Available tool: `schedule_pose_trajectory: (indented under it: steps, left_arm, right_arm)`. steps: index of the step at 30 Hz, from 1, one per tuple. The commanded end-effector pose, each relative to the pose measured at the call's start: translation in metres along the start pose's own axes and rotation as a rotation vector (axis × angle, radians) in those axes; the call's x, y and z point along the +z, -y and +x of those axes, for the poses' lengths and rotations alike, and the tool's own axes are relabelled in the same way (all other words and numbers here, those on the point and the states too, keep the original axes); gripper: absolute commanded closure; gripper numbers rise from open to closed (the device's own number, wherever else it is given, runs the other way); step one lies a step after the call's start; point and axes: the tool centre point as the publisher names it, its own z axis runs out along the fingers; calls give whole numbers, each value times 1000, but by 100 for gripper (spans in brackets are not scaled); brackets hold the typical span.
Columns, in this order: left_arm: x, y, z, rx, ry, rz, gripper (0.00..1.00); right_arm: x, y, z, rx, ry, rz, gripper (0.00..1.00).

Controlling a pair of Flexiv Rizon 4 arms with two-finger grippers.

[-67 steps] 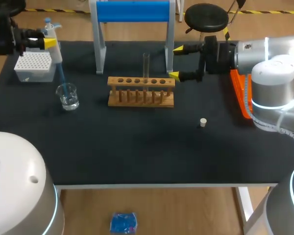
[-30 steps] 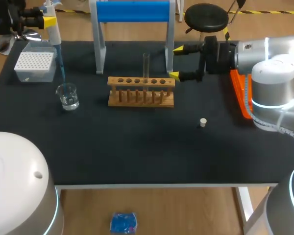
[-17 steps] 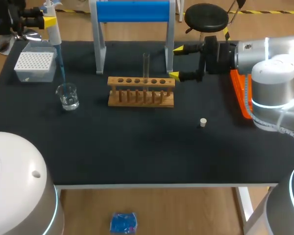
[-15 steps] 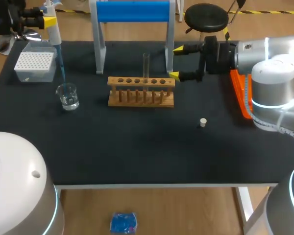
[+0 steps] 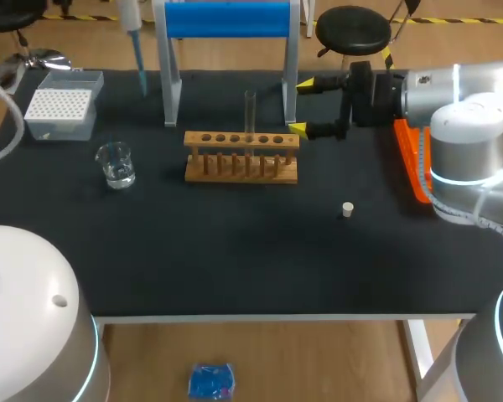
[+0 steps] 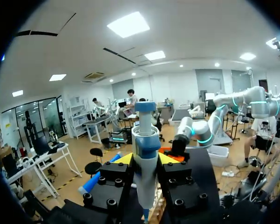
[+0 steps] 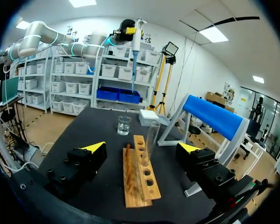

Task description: Invert the test tube, pick up the pipette, mount the tip to pipette, aspirate from beaker and dispense into the tube, eject the tip, return the pipette, and cap with the stopper.

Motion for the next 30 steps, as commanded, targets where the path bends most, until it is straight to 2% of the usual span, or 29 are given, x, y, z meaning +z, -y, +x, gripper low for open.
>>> schedule_pose_trajectory:
  steps: [1,7,13,25,30]
  left_arm:
    - [31,27,0,-1,-21,-13,100]
    - [70,45,8,3,-72,20,100]
    - [110,43,10,-32,-146,40,100]
    - [146,42,4,-96,-200,32,100]
    - [156,36,0,-113,-214,30,100]
  right_arm:
    - [0,1,0,-1,2,-1,0]
    - [0,1,0,-1,2,-1,0]
    - [0,1,0,-1,2,-1,0]
    - [0,1,0,-1,2,-1,0]
    - [0,1,0,-1,2,-1,0]
